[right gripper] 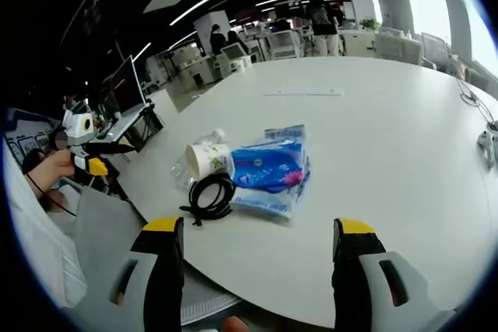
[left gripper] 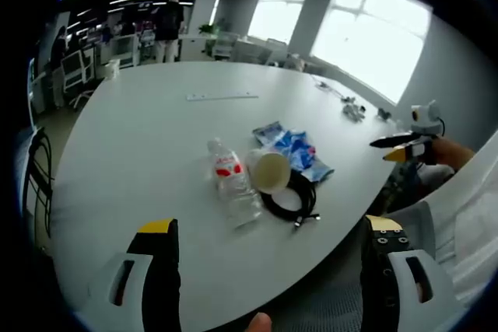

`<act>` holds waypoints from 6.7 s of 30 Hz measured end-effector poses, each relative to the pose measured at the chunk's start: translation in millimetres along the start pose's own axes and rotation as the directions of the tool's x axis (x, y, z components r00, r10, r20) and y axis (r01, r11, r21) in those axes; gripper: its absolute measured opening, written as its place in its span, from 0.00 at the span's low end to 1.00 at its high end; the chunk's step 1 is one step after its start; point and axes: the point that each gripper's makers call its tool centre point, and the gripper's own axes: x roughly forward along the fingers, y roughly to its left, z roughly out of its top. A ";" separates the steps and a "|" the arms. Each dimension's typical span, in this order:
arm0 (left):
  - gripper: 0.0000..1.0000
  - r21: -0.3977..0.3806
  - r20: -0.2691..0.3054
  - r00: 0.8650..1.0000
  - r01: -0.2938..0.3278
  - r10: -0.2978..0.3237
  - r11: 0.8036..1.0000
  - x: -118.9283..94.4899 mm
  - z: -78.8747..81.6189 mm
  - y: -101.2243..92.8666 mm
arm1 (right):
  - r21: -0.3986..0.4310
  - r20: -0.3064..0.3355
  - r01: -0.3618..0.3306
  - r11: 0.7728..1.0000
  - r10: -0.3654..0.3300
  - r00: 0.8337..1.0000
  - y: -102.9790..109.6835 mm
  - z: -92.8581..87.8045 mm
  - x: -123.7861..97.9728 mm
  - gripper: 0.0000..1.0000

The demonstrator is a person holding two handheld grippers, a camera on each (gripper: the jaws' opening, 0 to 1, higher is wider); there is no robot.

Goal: Arrange the tabletop items into an orderly group along one side of the table until the central work area is clear of visible clutter.

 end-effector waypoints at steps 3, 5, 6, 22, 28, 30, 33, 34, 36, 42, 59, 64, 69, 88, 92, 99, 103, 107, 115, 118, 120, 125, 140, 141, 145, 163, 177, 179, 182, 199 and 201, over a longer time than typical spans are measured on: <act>0.94 -0.003 0.006 1.000 -0.002 0.002 1.000 -1.3 0.1 -0.1 | 0.001 -0.001 -0.005 1.000 0.005 1.000 1.6 -0.8 1.3 0.76; 0.94 -0.005 0.005 1.000 -0.004 0.004 1.000 -2.0 -0.1 0.0 | -0.001 -0.004 -0.009 1.000 0.009 1.000 2.6 -1.9 2.1 0.76; 0.94 -0.005 0.006 1.000 -0.005 0.005 1.000 -2.3 0.0 0.1 | -0.003 -0.006 -0.010 1.000 0.010 1.000 3.4 -2.6 2.0 0.76; 0.94 -0.015 0.002 1.000 -0.007 0.007 1.000 -5.0 -3.9 -2.7 | -0.015 -0.021 -0.008 1.000 0.008 1.000 -0.7 -9.8 -0.6 0.76; 0.94 -0.020 -0.001 1.000 -0.007 0.007 1.000 -7.1 -7.0 -4.1 | -0.023 -0.029 -0.012 1.000 0.012 1.000 1.1 -12.4 -0.3 0.75; 0.94 -0.023 0.001 1.000 -0.006 0.006 1.000 -7.7 -7.3 -4.1 | -0.028 -0.037 -0.017 0.999 0.016 0.999 2.5 -13.8 0.5 0.74; 0.93 -0.022 0.000 1.000 -0.007 0.007 1.000 -8.9 -8.2 -4.3 | -0.036 -0.046 -0.016 0.999 0.015 0.999 3.1 -15.7 1.5 0.73; 0.93 -0.023 0.001 1.000 -0.006 0.006 1.000 -9.3 -8.1 -4.4 | -0.037 -0.046 -0.017 0.999 0.016 0.999 3.6 -15.7 1.6 0.74; 0.93 -0.025 0.003 1.000 -0.006 0.006 1.000 -10.2 -8.3 -4.4 | -0.036 -0.042 -0.019 0.999 0.018 0.999 5.0 -15.1 1.9 0.74; 0.93 -0.028 0.007 1.000 -0.010 0.010 1.000 -13.6 -9.2 -3.4 | -0.050 -0.049 -0.020 0.999 0.017 0.999 7.1 -15.3 3.0 0.74; 0.93 -0.024 0.027 1.000 0.006 -0.005 1.000 -15.8 -3.1 -10.0 | -0.084 -0.034 -0.029 0.996 0.026 0.999 15.4 -10.2 6.6 0.73; 0.93 -0.037 0.033 0.999 0.009 -0.008 0.999 -17.3 -4.9 -13.3 | -0.111 -0.041 -0.033 0.993 0.029 0.999 15.7 -8.0 9.6 0.73; 0.92 -0.044 0.041 0.999 0.011 -0.009 0.999 -19.8 -8.8 -19.1 | -0.184 -0.050 -0.059 0.981 0.051 0.997 22.5 -2.5 17.1 0.72; 0.92 -0.107 0.070 0.997 -0.031 0.039 0.994 -41.0 -24.2 -27.0 | -0.641 -0.130 -0.188 0.745 0.136 0.982 55.2 38.3 66.5 0.71; 0.92 -0.116 0.071 0.996 -0.046 0.054 0.992 -44.8 -26.7 -28.6 | -0.680 -0.148 -0.210 0.703 0.150 0.978 60.4 42.6 77.7 0.71; 0.92 -0.129 0.072 0.995 -0.064 0.073 0.990 -50.0 -30.6 -32.9 | -0.740 -0.177 -0.256 0.621 0.187 0.966 69.9 48.2 91.3 0.72; 0.92 -0.143 0.074 0.993 -0.076 0.087 0.987 -52.7 -34.2 -34.4 | -0.765 -0.198 -0.280 0.580 0.203 0.959 73.6 50.5 97.9 0.72; 0.91 -0.156 0.074 0.992 -0.087 0.099 0.984 -54.9 -37.8 -37.8 | -0.790 -0.218 -0.300 0.535 0.213 0.953 75.6 52.3 105.7 0.71; 0.91 -0.181 0.070 0.990 -0.110 0.124 0.977 -59.4 -45.4 -43.5 | -0.845 -0.264 -0.340 0.413 0.230 0.937 84.4 52.4 122.6 0.71; 0.91 -0.190 0.072 0.988 -0.122 0.137 0.974 -62.0 -47.1 -45.9 | -0.854 -0.278 -0.354 0.383 0.240 0.930 89.5 52.0 128.3 0.71; 0.91 -0.193 0.072 0.987 -0.126 0.142 0.973 -63.0 -48.5 -47.0 | -0.857 -0.286 -0.363 0.365 0.249 0.925 93.1 51.5 132.7 0.71; 0.91 -0.204 0.068 0.986 -0.136 0.152 0.970 -63.2 -52.4 -49.7 | -0.866 -0.314 -0.385 0.319 0.254 0.915 97.1 48.3 146.7 0.70; 0.91 -0.249 0.055 0.984 -0.151 0.170 0.957 -63.8 -64.6 -59.3 | -0.906 -0.382 -0.411 0.096 0.231 0.895 105.0 42.4 179.6 0.65; 0.91 -0.255 0.058 0.983 -0.155 0.176 0.954 -65.0 -64.8 -59.2 | -0.906 -0.384 -0.414 0.090 0.238 0.892 107.4 42.5 179.9 0.65; 0.91 -0.277 0.070 0.981 -0.157 0.183 0.948 -67.4 -65.6 -59.4 | -0.906 -0.398 -0.421 0.042 0.256 0.881 112.5 40.6 185.3 0.65; 0.90 -0.304 0.060 0.981 -0.159 0.185 0.939 -65.4 -71.9 -61.3 | -0.864 -0.475 -0.412 -0.290 0.193 0.859 119.9 21.2 202.6 0.50; 0.90 -0.315 0.034 0.984 -0.157 0.177 0.936 -60.7 -75.8 -65.7 | -0.866 -0.472 -0.395 -0.306 0.243 0.848 123.3 26.4 216.2 0.39; 0.90 -0.318 0.038 0.983 -0.159 0.180 0.935 -61.5 -74.6 -64.7 | -0.879 -0.453 -0.381 -0.287 0.256 0.854 123.1 30.7 215.8 0.39; 0.90 -0.321 0.038 0.982 -0.161 0.182 0.933 -61.2 -74.1 -63.5 | -0.899 -0.424 -0.367 -0.238 0.272 0.864 121.2 37.6 216.6 0.39; 0.90 -0.332 0.038 0.985 -0.145 0.167 0.932 -54.4 -74.0 -61.9 | -0.911 -0.222 -0.334 0.243 0.393 0.893 106.4 76.4 213.4 0.38; 0.90 -0.333 0.038 0.985 -0.145 0.167 0.932 -54.4 -74.3 -61.6 | -0.893 -0.178 -0.318 0.318 0.400 0.899 102.4 86.6 214.3 0.38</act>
